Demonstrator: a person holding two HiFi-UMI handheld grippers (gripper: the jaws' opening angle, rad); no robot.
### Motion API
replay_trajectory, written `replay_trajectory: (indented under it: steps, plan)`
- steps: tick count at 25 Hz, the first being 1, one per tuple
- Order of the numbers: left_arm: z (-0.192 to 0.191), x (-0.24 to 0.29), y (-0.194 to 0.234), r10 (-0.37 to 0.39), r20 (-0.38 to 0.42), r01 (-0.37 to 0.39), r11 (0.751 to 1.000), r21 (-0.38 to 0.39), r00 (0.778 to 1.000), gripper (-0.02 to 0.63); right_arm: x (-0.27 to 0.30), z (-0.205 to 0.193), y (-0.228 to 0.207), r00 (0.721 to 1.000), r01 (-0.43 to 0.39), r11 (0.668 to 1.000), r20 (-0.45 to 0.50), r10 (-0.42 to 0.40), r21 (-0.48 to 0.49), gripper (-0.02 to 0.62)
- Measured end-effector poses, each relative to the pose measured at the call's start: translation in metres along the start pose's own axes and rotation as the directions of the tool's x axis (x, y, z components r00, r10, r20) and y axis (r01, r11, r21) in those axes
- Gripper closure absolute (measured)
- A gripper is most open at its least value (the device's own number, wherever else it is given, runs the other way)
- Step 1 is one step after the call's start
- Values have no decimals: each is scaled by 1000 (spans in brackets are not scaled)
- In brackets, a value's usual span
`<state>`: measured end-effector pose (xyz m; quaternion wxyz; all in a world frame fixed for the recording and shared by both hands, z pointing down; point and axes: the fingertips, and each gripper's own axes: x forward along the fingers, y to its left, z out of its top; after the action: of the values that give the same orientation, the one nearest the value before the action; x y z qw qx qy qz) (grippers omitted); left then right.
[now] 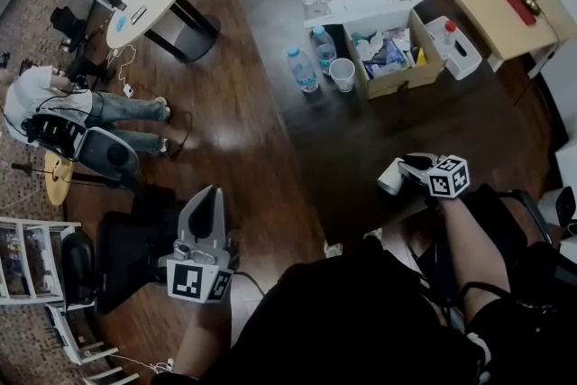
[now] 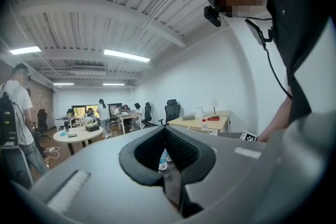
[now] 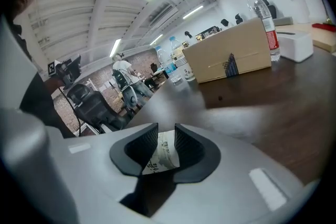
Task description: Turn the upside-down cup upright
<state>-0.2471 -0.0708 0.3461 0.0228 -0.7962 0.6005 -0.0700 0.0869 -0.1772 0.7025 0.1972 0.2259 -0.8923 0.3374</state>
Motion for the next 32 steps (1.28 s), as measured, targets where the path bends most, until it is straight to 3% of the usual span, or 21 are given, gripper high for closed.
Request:
replay_trajectory:
  steps: [7, 13, 23, 32]
  plan:
    - [0, -4, 4, 7, 7, -7, 1000, -5, 1000, 606, 1, 2, 9, 1000, 16, 998, -16, -17, -53, 522]
    - [2, -5, 4, 8, 14, -8, 1000, -2, 1000, 606, -3, 21, 17, 999, 39, 993, 29, -36, -113, 549]
    - [1, -9, 8, 19, 25, -19, 1000, -24, 999, 606, -1, 47, 48, 999, -6, 974, 34, 14, -227, 580]
    - [-3, -9, 7, 6, 25, -5, 999, -33, 1000, 606, 18, 19, 76, 998, -54, 959, -40, 45, -277, 588]
